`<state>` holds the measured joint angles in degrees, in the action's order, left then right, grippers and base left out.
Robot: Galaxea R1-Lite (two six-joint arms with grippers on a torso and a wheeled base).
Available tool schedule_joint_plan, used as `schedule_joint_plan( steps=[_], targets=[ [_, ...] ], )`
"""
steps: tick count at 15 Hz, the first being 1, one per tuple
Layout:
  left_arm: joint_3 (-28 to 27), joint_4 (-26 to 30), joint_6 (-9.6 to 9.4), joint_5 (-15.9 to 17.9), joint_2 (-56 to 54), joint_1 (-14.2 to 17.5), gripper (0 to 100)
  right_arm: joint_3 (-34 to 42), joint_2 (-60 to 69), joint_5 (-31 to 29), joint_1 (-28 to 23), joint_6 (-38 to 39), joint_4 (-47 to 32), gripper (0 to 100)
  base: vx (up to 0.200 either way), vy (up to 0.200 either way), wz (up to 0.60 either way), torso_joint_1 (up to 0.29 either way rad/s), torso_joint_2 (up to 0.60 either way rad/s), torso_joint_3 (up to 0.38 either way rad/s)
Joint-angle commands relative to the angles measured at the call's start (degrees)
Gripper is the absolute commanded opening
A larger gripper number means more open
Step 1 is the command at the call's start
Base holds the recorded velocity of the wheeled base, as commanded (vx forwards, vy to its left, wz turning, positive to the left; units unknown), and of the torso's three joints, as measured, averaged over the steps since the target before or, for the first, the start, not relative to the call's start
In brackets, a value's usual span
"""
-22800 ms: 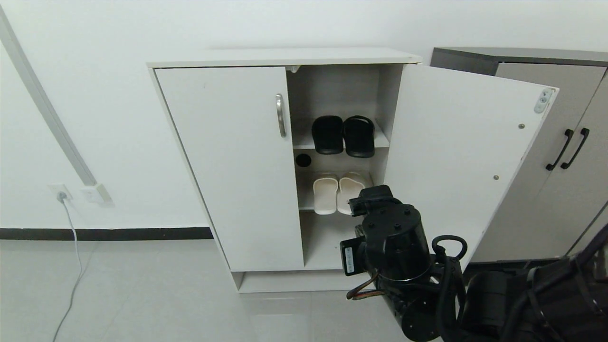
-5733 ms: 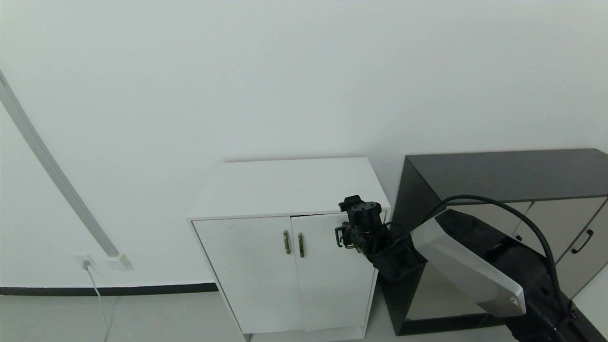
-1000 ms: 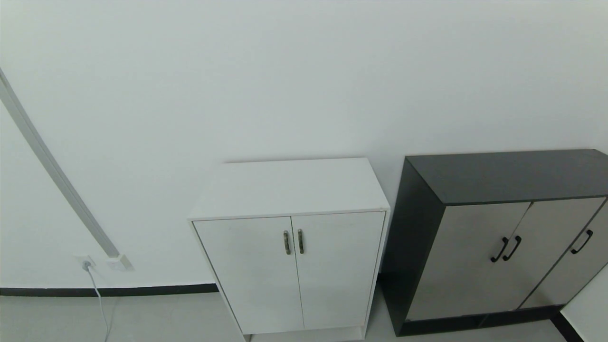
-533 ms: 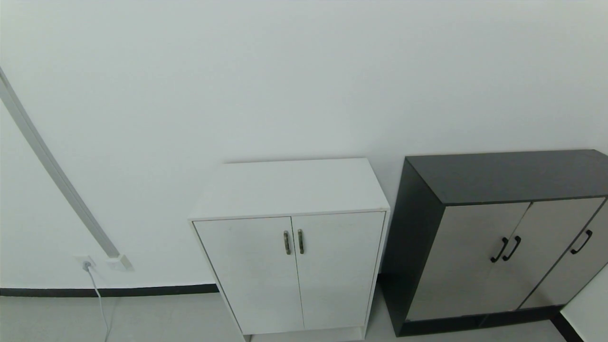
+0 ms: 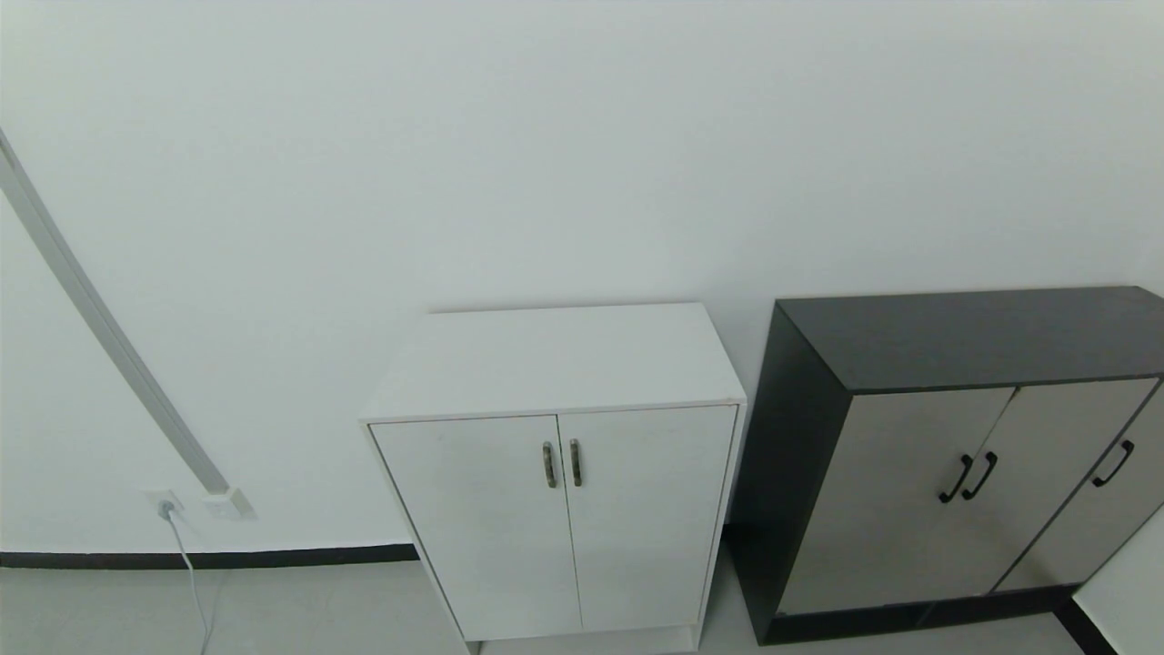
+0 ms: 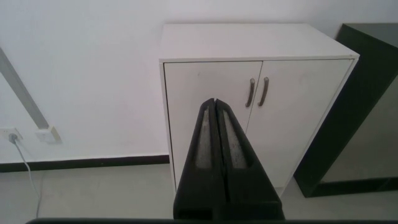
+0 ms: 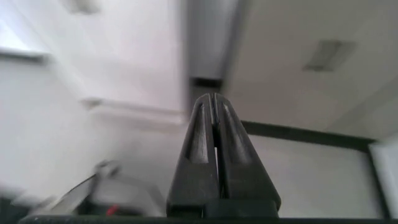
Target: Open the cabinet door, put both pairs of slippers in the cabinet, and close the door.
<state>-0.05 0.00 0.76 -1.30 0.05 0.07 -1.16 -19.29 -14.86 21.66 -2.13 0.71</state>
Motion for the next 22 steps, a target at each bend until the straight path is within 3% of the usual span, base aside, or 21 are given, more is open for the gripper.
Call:
schedule_joint_plan(
  steps=[1, 5, 11, 13, 15, 17, 19, 22],
  targets=[
    [0.05, 0.0, 0.04, -0.01, -0.05, 0.01, 0, -0.07, 3.9, -0.52, -3.21, -0.42, 0.08, 0, 0.0, 0.0, 0.0, 0.0, 0.0, 0.0],
    [0.05, 0.0, -0.05, -0.01, -0.05, 0.01, 0, -0.07, 11.99, -0.78, -11.38, -0.33, 0.08, 0, 0.0, 0.0, 0.0, 0.0, 0.0, 0.0],
    [0.05, 0.0, 0.04, -0.01, 0.04, 0.01, 0, -0.07, 13.57, -3.42, -15.95, -0.42, 0.08, 0, 0.0, 0.0, 0.0, 0.0, 0.0, 0.0],
    [0.05, 0.0, 0.04, -0.01, -0.05, 0.01, 0, -0.16, 15.86, -3.33, -22.19, -0.5, 0.08, 0, 0.0, 0.0, 0.0, 0.0, 0.0, 0.0],
    [0.05, 0.0, 0.04, -0.01, -0.05, 0.01, 0, -0.07, 19.29, -2.89, -21.84, -0.68, 0.17, 0, 0.0, 0.0, 0.0, 0.0, 0.0, 0.0],
    [0.05, 0.0, 0.04, -0.01, -0.05, 0.01, 0, 0.1, 19.2, 1.68, -21.84, -0.5, 0.35, 0, 0.0, 0.0, 0.0, 0.0, 0.0, 0.0],
    [0.05, 0.0, 0.04, -0.01, 0.04, 0.01, 0, 0.98, 19.11, 13.63, -21.84, -0.15, -0.71, 0, 0.0, 0.0, 0.0, 0.0, 0.0, 0.0],
    [0.05, 0.0, 0.04, -0.01, 0.04, 0.01, 0, 1.16, 19.11, 15.74, -21.57, -0.24, -0.97, 0, 0.0, 0.0, 0.0, 0.0, 0.0, 0.0]
  ],
)
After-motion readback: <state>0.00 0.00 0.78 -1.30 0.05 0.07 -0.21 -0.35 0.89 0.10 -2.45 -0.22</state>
